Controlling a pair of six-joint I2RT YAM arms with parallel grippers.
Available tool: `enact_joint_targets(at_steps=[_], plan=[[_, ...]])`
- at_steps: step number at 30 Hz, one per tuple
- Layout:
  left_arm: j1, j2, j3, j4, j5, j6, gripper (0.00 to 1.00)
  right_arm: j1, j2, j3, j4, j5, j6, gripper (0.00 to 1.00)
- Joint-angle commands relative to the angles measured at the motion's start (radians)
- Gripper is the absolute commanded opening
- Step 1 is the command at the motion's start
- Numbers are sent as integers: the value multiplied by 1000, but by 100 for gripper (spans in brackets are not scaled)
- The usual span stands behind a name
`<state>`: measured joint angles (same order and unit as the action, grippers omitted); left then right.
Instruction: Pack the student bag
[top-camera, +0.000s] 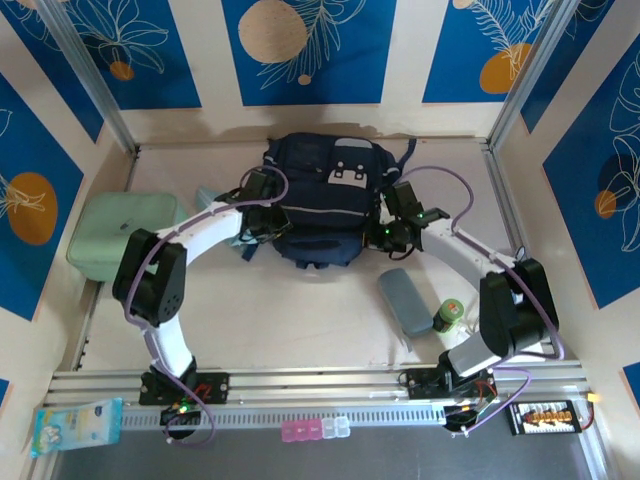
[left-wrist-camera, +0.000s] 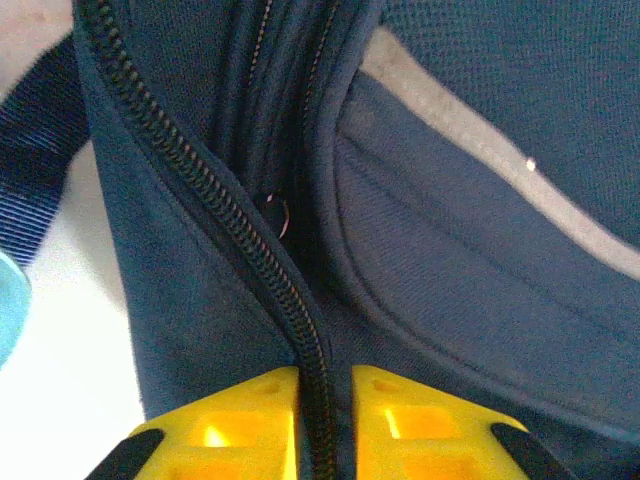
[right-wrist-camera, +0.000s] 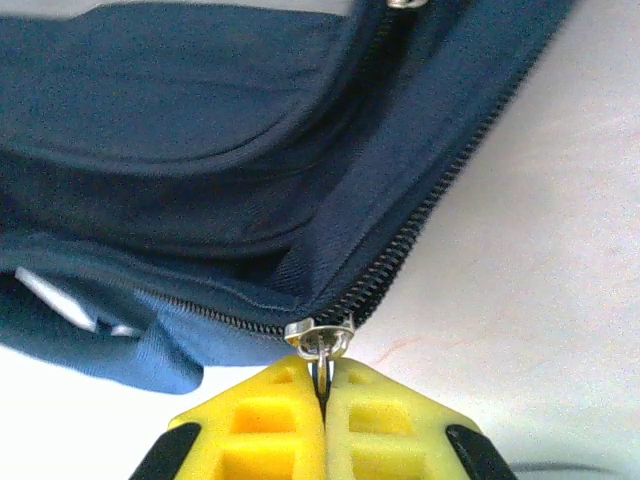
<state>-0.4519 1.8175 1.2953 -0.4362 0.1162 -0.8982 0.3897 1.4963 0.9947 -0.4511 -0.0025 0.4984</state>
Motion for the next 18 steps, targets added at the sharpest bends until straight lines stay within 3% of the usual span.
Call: enact_joint_targets(at_steps=[1,6,9,14,18], plan=[[11,26,84,-78,-98,98,31,42,-60,-44,79,-180,9,0],[11,-37,106,-170,-234,126,55,115,-13,-20,144,-203,38,0],[9,-137,32,-141,-250,90,62,143,48,28,171,-189,48,0],[-18,-236,-114,-24,-110,-65,66,170,141,110,213,-224,63,0],[-61,-209,-173,73,3,-197,67,212,175,134,214,-225,48,0]])
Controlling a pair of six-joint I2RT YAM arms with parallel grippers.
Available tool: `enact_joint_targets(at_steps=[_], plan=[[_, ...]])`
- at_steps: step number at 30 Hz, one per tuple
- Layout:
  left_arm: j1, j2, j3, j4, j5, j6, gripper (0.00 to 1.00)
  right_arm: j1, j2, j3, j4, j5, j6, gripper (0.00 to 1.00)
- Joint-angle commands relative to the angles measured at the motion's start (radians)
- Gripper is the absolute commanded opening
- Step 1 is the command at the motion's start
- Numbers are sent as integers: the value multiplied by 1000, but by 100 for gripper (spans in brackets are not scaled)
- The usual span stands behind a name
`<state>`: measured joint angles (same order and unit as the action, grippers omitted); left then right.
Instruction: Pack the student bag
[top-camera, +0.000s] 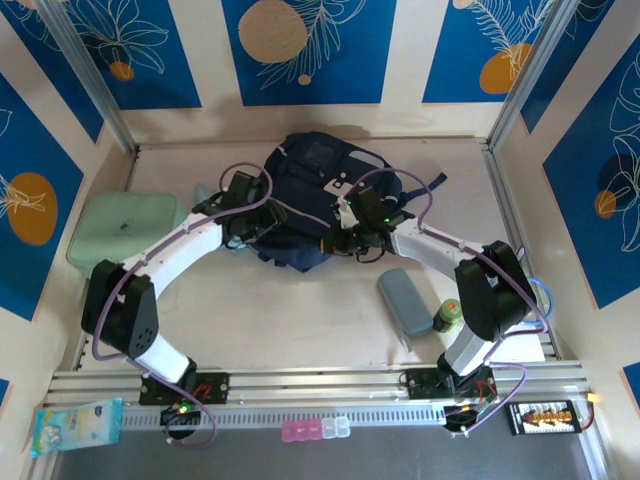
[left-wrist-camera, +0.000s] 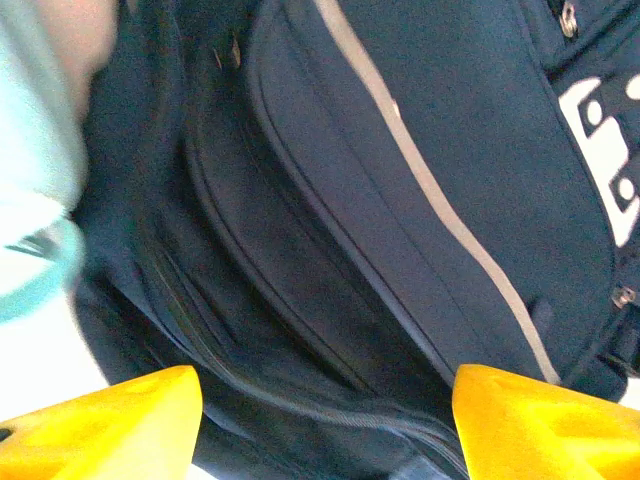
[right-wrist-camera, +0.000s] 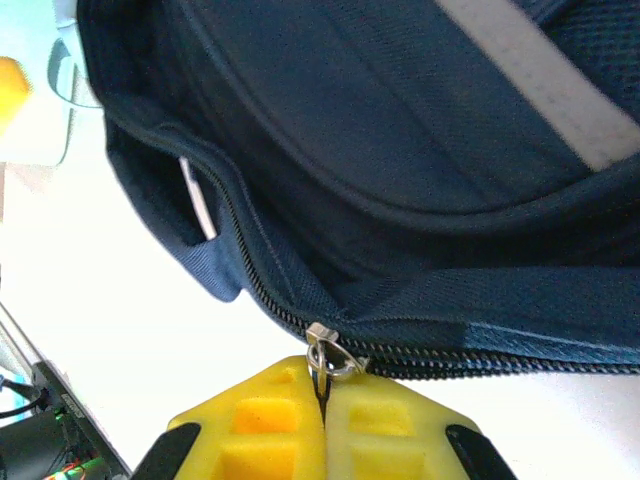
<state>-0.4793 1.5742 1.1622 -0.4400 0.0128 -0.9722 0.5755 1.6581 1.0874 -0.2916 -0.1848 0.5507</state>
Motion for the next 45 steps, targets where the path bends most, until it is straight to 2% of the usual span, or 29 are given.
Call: enact_joint_targets(at_steps=[1,7,11,16,23,28,37,45], plan=[[-39,47,-41,89,119,-138,66,31,16,41,54,-42,-6,0],[-54,109,-40,105,103,-194,61,44,9,7,51,-34,-18,0],[-65,115,-61,57,29,-239,57,48,11,-4,55,-33,-24,0],[-63,149,-60,99,15,-247,48,69,15,-12,35,-15,-57,0],[-63,174,-37,81,-38,-229,19,84,-1,-21,-59,97,-105,0],[-59,147,-50,51,-73,-210,0,44,-26,-42,-105,207,-105,0],[-9,66,-133,-23,-93,-144,0,-149,-12,-32,-142,306,-160,0],[1,58,-142,-32,-29,-97,0,-293,63,46,-176,400,-95,4]])
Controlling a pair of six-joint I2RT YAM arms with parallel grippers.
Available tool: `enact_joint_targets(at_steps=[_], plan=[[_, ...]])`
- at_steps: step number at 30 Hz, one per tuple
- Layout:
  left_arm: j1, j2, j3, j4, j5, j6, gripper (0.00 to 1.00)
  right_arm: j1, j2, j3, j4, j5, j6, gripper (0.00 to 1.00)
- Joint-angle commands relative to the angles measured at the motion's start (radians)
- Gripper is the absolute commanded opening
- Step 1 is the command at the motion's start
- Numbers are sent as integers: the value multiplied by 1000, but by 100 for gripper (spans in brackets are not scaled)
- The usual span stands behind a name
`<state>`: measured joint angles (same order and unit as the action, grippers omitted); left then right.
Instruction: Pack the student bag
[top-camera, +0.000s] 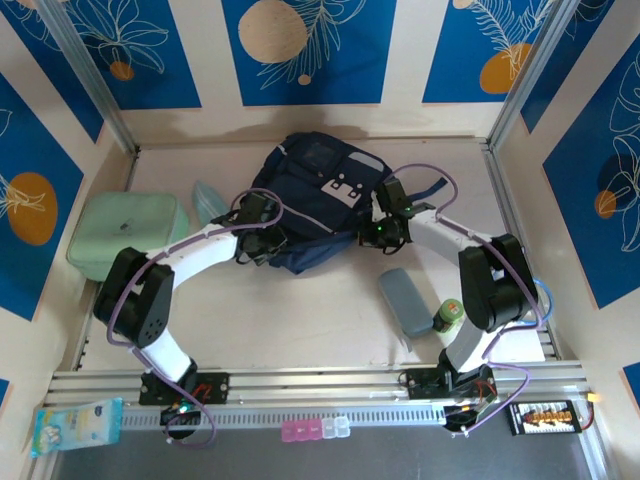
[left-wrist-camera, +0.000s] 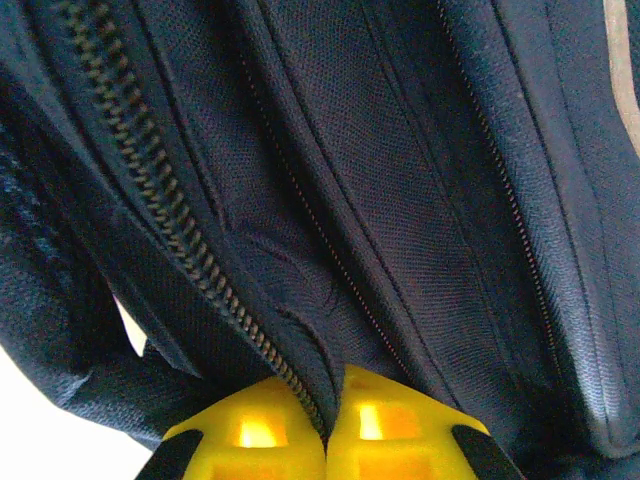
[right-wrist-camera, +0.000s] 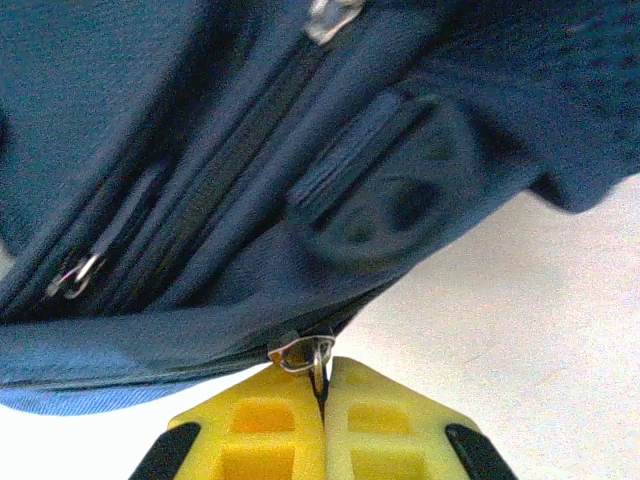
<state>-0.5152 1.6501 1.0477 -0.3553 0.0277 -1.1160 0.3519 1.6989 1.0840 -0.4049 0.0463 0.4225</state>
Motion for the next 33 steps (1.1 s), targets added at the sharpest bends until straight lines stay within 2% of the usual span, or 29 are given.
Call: enact_joint_targets(at_steps=[1,8,14,16,19,22,24,27,29,33], plan=[[37,-17,-27,-117,-39,51,0,-78,36,65,-70,191,42,4],[38,-25,-18,-134,-7,76,0,-138,96,133,-94,291,54,11],[37,-13,15,-118,67,132,0,-126,82,140,-45,319,-30,20],[34,-12,21,-84,99,150,0,-113,67,126,-26,301,-34,21],[25,-8,37,-36,149,171,0,-109,19,79,2,209,-15,25],[7,-6,44,-10,184,193,0,-112,-73,0,42,136,15,35],[-7,-7,41,1,200,207,4,-118,-155,-59,83,89,32,43],[-40,-11,39,0,206,216,4,-136,-257,-120,141,-10,45,50],[-69,-18,47,-1,200,232,5,-141,-292,-123,143,-19,59,53],[-133,-29,88,-44,160,281,15,-153,-289,-80,109,-17,86,57]])
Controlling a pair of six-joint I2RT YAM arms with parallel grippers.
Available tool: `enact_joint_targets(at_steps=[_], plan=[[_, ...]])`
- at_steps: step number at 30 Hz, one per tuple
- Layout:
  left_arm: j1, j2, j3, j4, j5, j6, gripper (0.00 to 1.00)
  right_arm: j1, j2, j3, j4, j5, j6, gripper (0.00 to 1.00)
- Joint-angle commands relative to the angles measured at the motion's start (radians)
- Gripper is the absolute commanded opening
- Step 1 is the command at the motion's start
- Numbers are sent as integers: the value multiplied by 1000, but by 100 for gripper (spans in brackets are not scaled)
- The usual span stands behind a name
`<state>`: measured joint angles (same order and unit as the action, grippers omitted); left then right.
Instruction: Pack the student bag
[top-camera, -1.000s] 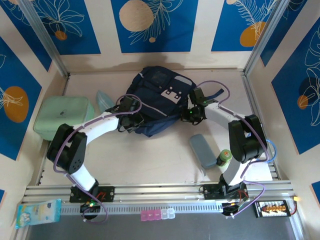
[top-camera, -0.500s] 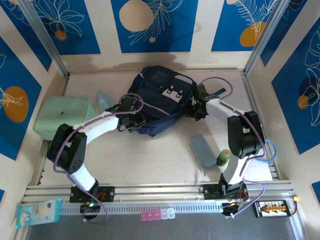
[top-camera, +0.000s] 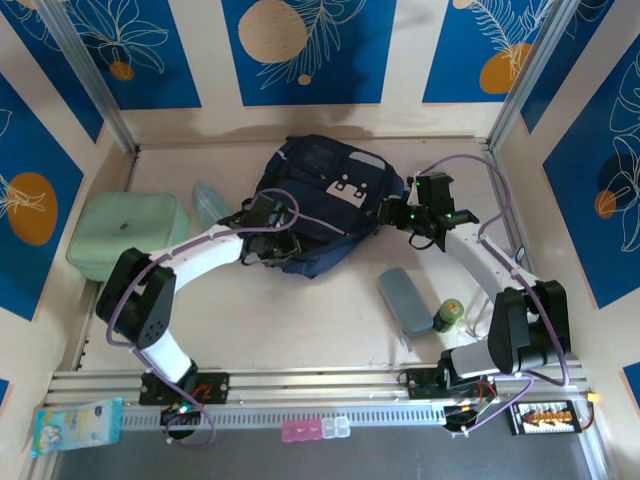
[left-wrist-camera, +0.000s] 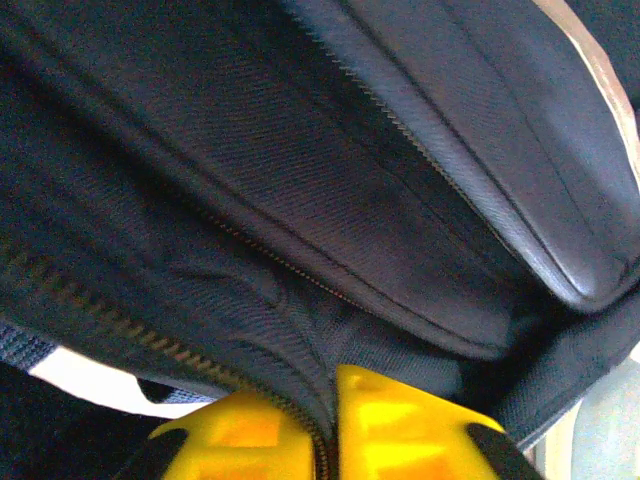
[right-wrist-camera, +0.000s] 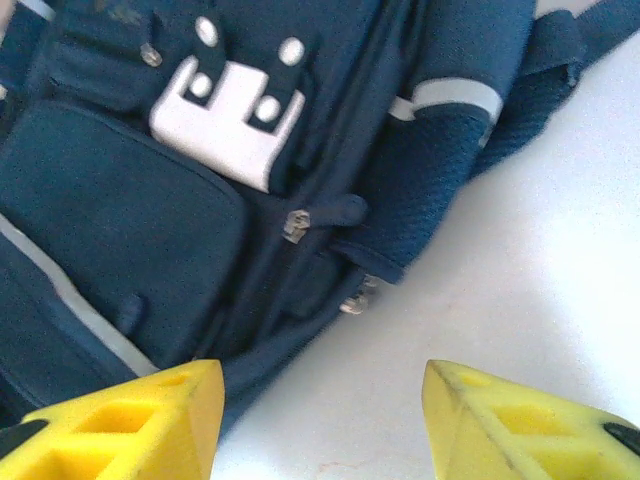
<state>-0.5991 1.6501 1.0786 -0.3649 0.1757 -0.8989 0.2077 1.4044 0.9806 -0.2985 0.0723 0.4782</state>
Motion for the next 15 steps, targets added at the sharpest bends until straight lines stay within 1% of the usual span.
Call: enact_joint_targets(at_steps=[1,2,3,5,10,11,12,15], plan=[[-64,-29,66,-46,8,81,18,-10,9,26,6,-44,38,58],[-75,-27,81,-70,-2,102,23,-11,13,29,10,-45,48,58],[-84,-27,96,-102,-15,129,30,-13,15,31,12,-46,62,58],[-91,-25,133,-174,-53,211,42,-19,17,31,20,-48,85,58],[-97,-19,271,-295,-76,521,66,-31,5,17,43,-70,111,60],[-96,-9,305,-313,-85,591,73,-34,3,15,45,-70,112,62],[-97,3,333,-328,-96,648,80,-36,1,14,48,-72,116,64],[-96,52,414,-336,-104,852,98,-43,-26,-20,83,-59,129,77]])
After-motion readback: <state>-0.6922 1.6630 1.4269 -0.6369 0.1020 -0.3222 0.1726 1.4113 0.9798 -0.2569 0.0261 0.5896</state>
